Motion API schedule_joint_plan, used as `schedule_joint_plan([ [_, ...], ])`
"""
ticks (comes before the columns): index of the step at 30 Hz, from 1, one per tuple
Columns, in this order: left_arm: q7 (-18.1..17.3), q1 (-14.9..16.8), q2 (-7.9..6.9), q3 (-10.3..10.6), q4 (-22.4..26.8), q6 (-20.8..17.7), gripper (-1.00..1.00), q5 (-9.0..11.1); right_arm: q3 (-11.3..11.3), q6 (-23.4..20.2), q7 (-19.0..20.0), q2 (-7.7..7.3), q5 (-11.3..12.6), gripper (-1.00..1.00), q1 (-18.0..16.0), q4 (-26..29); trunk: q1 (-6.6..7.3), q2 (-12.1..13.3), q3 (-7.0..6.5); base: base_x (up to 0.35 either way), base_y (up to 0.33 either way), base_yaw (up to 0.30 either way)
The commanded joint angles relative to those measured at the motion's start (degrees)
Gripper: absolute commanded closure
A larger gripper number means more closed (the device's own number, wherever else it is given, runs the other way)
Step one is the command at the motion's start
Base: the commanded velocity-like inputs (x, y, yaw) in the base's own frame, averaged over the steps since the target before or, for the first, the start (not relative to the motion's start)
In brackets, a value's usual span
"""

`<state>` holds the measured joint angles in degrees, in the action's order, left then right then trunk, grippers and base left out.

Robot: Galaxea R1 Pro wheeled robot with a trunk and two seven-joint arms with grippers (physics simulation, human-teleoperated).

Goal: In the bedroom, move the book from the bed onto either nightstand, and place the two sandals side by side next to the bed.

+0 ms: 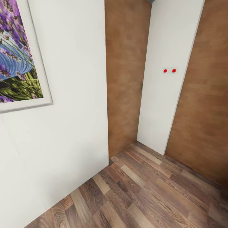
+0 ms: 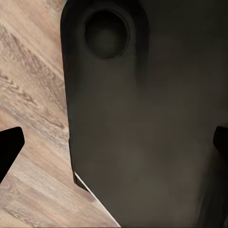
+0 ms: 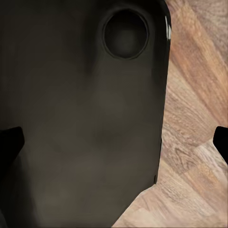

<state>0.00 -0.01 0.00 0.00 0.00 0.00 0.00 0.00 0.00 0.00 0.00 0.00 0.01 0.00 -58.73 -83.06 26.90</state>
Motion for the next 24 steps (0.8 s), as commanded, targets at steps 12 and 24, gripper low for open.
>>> schedule_joint_plan([
  [12, -0.29, -0.52, -0.71, 0.00, -0.07, 0.08, -1.00, 0.09, -0.41, 0.14, 0.80, 0.18, -0.41, -1.00, -0.35, 0.44, 0.00, -0.02, 0.03, 0.000, 0.000, 0.000],
  [24, -0.29, -0.52, -0.71, 0.00, -0.07, 0.08, -1.00, 0.09, -0.41, 0.14, 0.80, 0.18, -0.41, -1.00, -0.35, 0.44, 0.00, -0.02, 0.03, 0.000, 0.000, 0.000],
])
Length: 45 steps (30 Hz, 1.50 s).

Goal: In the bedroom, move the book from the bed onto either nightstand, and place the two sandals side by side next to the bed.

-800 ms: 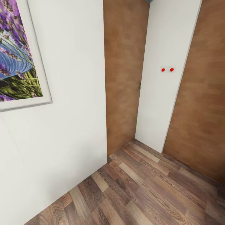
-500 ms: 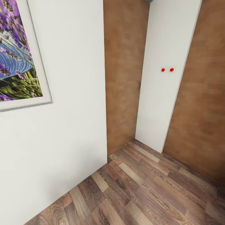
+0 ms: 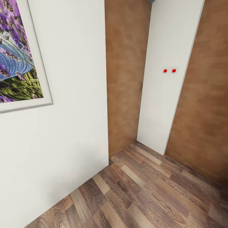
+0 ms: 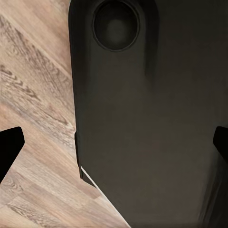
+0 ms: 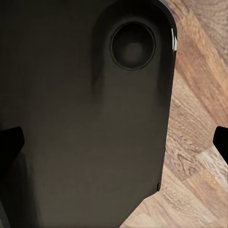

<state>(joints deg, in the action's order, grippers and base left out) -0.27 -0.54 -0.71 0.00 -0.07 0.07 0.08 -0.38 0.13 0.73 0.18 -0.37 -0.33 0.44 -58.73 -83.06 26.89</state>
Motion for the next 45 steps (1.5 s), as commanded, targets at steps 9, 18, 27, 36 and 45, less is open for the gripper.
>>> schedule_joint_plan([
  [9, -0.03, 0.01, -0.01, 0.00, -0.01, 0.01, -1.00, 0.01, -0.03, 0.01, 0.08, 0.00, -0.04, -1.00, -0.02, 0.01, 0.00, -0.02, 0.04, 0.000, 0.000, 0.000],
  [18, -0.05, -0.41, -0.91, -0.10, 0.07, 0.01, -1.00, 0.13, -0.10, 0.35, -0.08, 0.31, 0.12, -1.00, -0.88, 0.39, 0.00, -0.02, 0.04, 0.000, 0.000, 0.000],
  [27, -0.08, -0.80, -1.73, -0.24, 0.14, 0.04, -1.00, 0.27, -0.10, 0.65, -0.37, 0.67, 0.26, -1.00, -1.74, 0.74, 0.00, -0.02, 0.04, 0.000, 0.000, 0.000],
  [36, -0.08, -0.84, -1.81, -0.24, 0.20, 0.10, -1.00, 0.26, 0.11, 0.71, -0.44, 0.90, 0.36, -1.00, -1.95, 0.82, 0.00, -0.02, 0.04, 0.000, 0.000, 0.000],
  [45, -0.34, -0.05, -1.40, -0.23, 4.04, -0.47, -1.00, 0.25, 0.29, 0.52, -0.30, 0.53, 0.58, -1.00, -2.92, 2.21, 0.00, -0.02, 0.04, 0.000, 0.000, 0.000],
])
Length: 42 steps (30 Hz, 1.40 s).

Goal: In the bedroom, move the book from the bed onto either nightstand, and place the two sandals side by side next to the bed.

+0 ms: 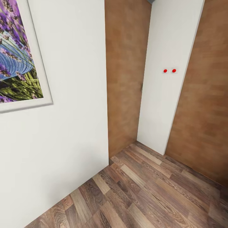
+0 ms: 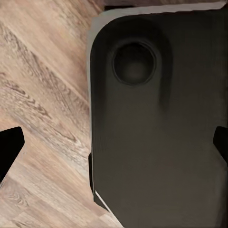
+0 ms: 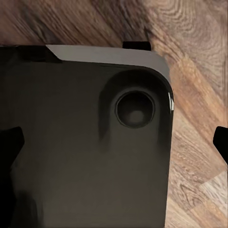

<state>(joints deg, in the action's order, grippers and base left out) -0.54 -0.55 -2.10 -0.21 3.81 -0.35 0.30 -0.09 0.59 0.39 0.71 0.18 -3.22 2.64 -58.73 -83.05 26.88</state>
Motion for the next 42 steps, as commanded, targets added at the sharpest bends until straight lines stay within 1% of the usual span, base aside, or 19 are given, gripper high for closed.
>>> schedule_joint_plan([
  [1, -0.06, -0.04, -0.01, -0.02, 0.16, -0.05, -1.00, 0.03, 0.00, 0.06, 0.04, 0.00, 0.03, -1.00, -0.03, 0.00, 0.00, -0.02, 0.05, 0.000, 0.000, 0.000],
  [6, -0.20, 2.16, 0.30, -0.04, 7.16, -4.35, -1.00, 0.15, -0.02, -1.08, -0.03, -0.30, 0.09, -1.00, -3.37, 4.71, 0.00, -0.02, 0.05, 0.000, 0.000, 0.000],
  [7, -0.20, 2.16, 0.30, -0.04, 7.16, -4.35, -1.00, 0.15, -0.02, -1.08, -0.03, -0.30, 0.09, -1.00, -3.37, 4.71, 0.00, -0.02, 0.05, 0.000, 0.000, 0.000],
  [12, -0.26, 3.87, 0.54, -0.05, 12.56, -9.03, -1.00, 0.14, -0.09, -1.59, -0.09, -0.56, -0.04, -1.00, -6.04, 6.81, 0.00, -0.02, 0.05, 0.000, 0.000, 0.000],
  [18, -0.57, 5.40, 0.68, -0.05, 17.73, -12.57, -1.00, 0.21, -0.09, -1.81, 0.02, -1.68, -0.08, -1.00, -8.73, 7.77, 0.00, -0.02, 0.05, 0.000, 0.000, 0.000],
  [22, -0.70, 6.86, 1.39, -0.05, 21.67, -14.77, -1.00, 0.25, -0.01, -2.06, 0.14, -2.64, -0.05, -1.00, -10.52, 8.20, 0.00, -0.02, 0.05, 0.000, 0.000, 0.000],
  [25, -0.53, 8.58, 3.26, -0.05, 26.51, -17.45, -1.00, 0.26, 0.04, -3.03, 0.26, -3.14, 0.05, -1.00, -12.42, 9.35, 0.00, -0.02, 0.05, 0.000, 0.000, 0.000],
  [26, -0.53, 8.58, 3.26, -0.05, 26.51, -17.45, -1.00, 0.26, 0.04, -3.03, 0.26, -3.14, 0.05, -1.00, -12.42, 9.35, 0.00, -0.02, 0.05, 0.000, 0.000, 0.000],
  [29, -0.28, 10.61, 5.88, 0.00, 32.31, -21.12, -1.00, 0.24, 0.06, -6.04, 0.33, -3.45, 0.14, -1.00, -13.76, 12.78, 0.00, -0.02, 0.05, 0.000, 0.000, 0.000],
  [30, -0.13, 11.39, 6.76, 0.04, 34.33, -22.71, -1.00, 0.26, 0.07, -7.67, 0.34, -3.51, 0.18, -1.00, -14.02, 14.81, 0.00, -0.02, 0.05, 0.000, 0.000, 0.000],
  [31, 0.23, 12.92, 8.27, 0.17, 38.21, -26.35, -1.00, 0.30, 0.09, -12.01, 0.38, -3.61, 0.24, -1.00, -14.17, 20.63, 0.00, -0.02, 0.05, 0.000, 0.000, -0.005],
  [32, 0.43, 13.54, 8.88, 0.23, 40.02, -28.16, -1.00, 0.32, 0.09, -14.53, 0.40, -3.65, 0.26, -1.00, -14.15, 24.42, 0.00, -0.02, 0.05, 0.000, 0.000, -0.019],
  [33, 0.43, 13.54, 8.88, 0.23, 40.02, -28.16, -1.00, 0.32, 0.09, -14.53, 0.40, -3.65, 0.26, -1.00, -14.15, 24.42, 0.00, -0.02, 0.05, 0.000, 0.000, -0.019],
  [36, 0.89, 14.73, 10.28, 0.37, 45.60, -32.74, -1.00, 0.63, 0.11, -22.55, 0.40, -3.86, 0.10, -1.00, -13.04, 38.14, 0.00, -0.02, 0.05, 0.000, 0.000, -0.078],
  [37, 1.01, 14.84, 10.60, 0.43, 47.91, -33.95, -1.00, 1.53, 0.14, -25.64, 0.42, -4.38, 0.13, -1.00, -11.61, 43.94, 0.00, -0.02, 0.05, 0.000, 0.000, -0.138],
  [38, 1.01, 14.84, 10.60, 0.43, 47.91, -33.95, -1.00, 1.53, 0.14, -25.64, 0.42, -4.38, 0.13, -1.00, -11.61, 43.94, 0.00, -0.02, 0.05, 0.000, 0.000, -0.138],
  [39, 1.77, 14.11, 11.29, 1.05, 54.50, -36.88, -1.00, 5.91, 0.19, -33.94, 0.81, -6.86, 0.37, -1.00, -6.35, 60.88, 0.00, -0.02, 0.06, 0.000, 0.000, -0.211],
  [41, 3.17, 12.92, 11.38, 2.10, 56.66, -37.36, -1.00, 8.65, 0.17, -36.24, 2.02, -8.21, 0.42, -1.00, -4.29, 66.75, 0.00, -0.02, 0.07, 0.000, 0.000, -0.225],
  [42, 3.17, 12.92, 11.38, 2.10, 56.66, -37.36, -1.00, 8.65, 0.17, -36.24, 2.02, -8.21, 0.42, -1.00, -4.29, 66.75, 0.00, -0.02, 0.08, 0.000, 0.000, -0.229],
])
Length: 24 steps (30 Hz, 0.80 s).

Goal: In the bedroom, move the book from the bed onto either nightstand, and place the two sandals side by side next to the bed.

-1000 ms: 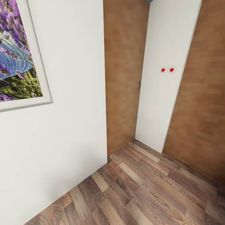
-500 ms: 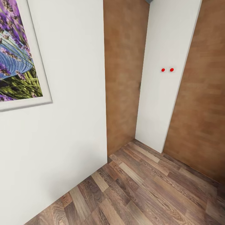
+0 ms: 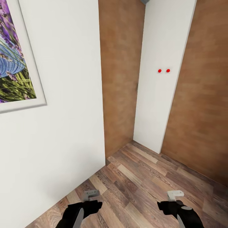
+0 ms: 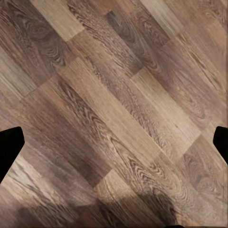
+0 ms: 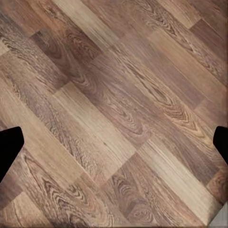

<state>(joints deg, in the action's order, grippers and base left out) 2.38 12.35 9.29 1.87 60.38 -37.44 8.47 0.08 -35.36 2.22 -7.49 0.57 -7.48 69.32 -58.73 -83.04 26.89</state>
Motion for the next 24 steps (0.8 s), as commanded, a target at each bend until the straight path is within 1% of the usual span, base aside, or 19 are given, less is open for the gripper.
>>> schedule_joint_plan([
  [1, 1.11, -0.58, 0.02, 0.69, 0.81, -0.20, -1.00, 1.76, -0.01, -1.10, 1.18, -0.52, 0.03, -1.00, 0.74, 2.18, 0.00, -0.04, 0.07, 0.000, 0.000, -0.236],
  [4, 3.63, -1.91, -0.10, 2.66, 2.07, 1.83, -1.00, 5.00, -0.06, -2.70, 4.43, -1.50, -0.34, -1.00, 2.31, 6.30, 0.00, -0.04, 0.08, 0.000, 0.000, -0.245],
  [5, 3.63, -1.91, -0.10, 2.66, 2.07, 1.83, -1.00, 5.00, -0.06, -2.70, 4.43, -1.50, -0.34, -1.00, 2.31, 6.30, 0.00, -0.04, 0.08, 0.000, 0.000, -0.248],
  [7, 4.89, -2.65, -0.26, 3.61, 2.44, 3.88, -1.00, 6.64, -0.10, -3.32, 6.06, -1.90, -0.50, -1.00, 2.92, 7.86, 0.00, -0.04, 0.08, 0.000, 0.000, -0.252],
  [8, 4.89, -2.65, -0.26, 3.61, 2.44, 3.88, -1.00, 6.64, -0.10, -3.32, 6.06, -1.90, -0.50, -1.00, 2.92, 7.86, 0.00, -0.04, 0.08, 0.000, 0.000, -0.253],
  [11, 6.27, -3.35, -0.41, 4.45, 2.01, 6.26, -1.00, 8.20, -0.07, -4.01, 7.51, -2.27, -0.58, -1.00, 3.47, 9.22, 0.00, -0.04, 0.09, 0.000, 0.000, -0.256],
  [20, 7.52, -4.23, -0.65, 5.31, 1.51, 9.11, -1.00, 9.17, -0.29, -4.51, 8.78, -2.55, -0.74, -1.00, 3.94, 10.36, 0.00, -0.04, 0.09, -0.003, 0.000, -0.259],
  [24, 7.19, -4.21, -0.60, 6.05, 1.53, 9.62, -1.00, 9.39, -0.29, -4.53, 8.89, -2.44, -0.71, -1.00, 3.98, 10.46, 0.00, -0.04, 0.09, -0.106, 0.036, -0.261],
])
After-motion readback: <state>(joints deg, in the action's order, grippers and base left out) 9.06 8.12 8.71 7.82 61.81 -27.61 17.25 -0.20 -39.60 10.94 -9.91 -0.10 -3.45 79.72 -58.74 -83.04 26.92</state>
